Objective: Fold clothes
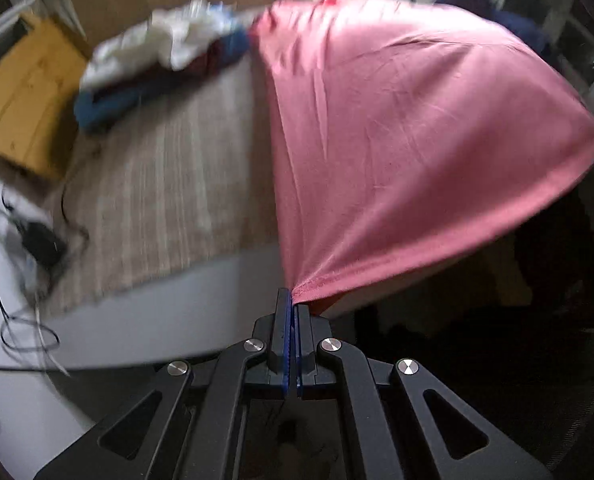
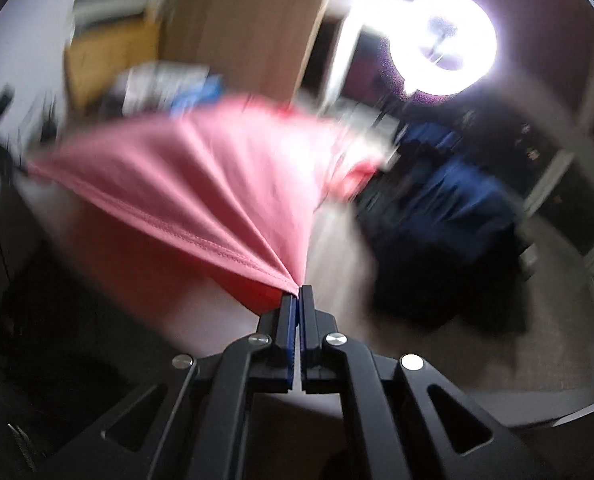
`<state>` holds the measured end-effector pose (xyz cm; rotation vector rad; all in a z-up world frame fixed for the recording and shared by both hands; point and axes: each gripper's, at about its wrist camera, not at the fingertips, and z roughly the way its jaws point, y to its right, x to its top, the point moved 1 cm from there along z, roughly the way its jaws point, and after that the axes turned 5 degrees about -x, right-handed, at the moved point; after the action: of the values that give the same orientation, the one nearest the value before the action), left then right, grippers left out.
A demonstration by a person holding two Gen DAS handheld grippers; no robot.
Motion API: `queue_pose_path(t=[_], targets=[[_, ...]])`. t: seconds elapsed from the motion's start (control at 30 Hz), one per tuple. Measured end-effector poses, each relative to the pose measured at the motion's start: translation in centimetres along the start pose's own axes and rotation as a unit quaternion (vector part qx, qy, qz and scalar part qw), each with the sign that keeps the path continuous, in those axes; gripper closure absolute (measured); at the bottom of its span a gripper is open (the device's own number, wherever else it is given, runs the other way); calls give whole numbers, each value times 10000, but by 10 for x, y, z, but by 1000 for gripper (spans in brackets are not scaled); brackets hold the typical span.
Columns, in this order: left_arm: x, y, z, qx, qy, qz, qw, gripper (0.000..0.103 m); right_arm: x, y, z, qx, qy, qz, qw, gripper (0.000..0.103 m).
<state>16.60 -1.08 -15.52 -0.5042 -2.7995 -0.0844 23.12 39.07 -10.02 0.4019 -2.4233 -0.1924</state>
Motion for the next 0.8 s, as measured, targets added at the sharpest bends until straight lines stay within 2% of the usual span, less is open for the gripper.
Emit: queue_pose_path(t=[0.07, 0.2, 0.37, 0.5, 0.6, 0.73, 0.8], targets=[[-9, -9, 15, 81, -216, -102, 9997, 102, -13, -13, 16, 209, -242, -33, 9995, 102], [-14, -20, 22, 144, -394, -200, 9989, 102, -25, -22, 26, 253, -429, -262, 9984, 102], [-9, 5, 26, 110, -513, 205, 9984, 102, -27, -12, 18, 22, -563, -350, 9978, 102], [-11, 15, 34, 56, -628, 259, 9977, 102, -30, -8, 11, 20, -650, -326, 9974, 102], [-13, 17, 43, 60, -714, 258, 9971, 102, -34, -14, 22, 56, -750, -351, 9965, 102], [-15, 18, 53, 12, -880, 248, 9958, 101, -47, -25, 40, 218, -1068, -389, 9933, 102], [-18, 15, 51, -74, -1022, 134, 9946, 97, -52, -26, 47, 491, -1430, -459, 9874, 101]])
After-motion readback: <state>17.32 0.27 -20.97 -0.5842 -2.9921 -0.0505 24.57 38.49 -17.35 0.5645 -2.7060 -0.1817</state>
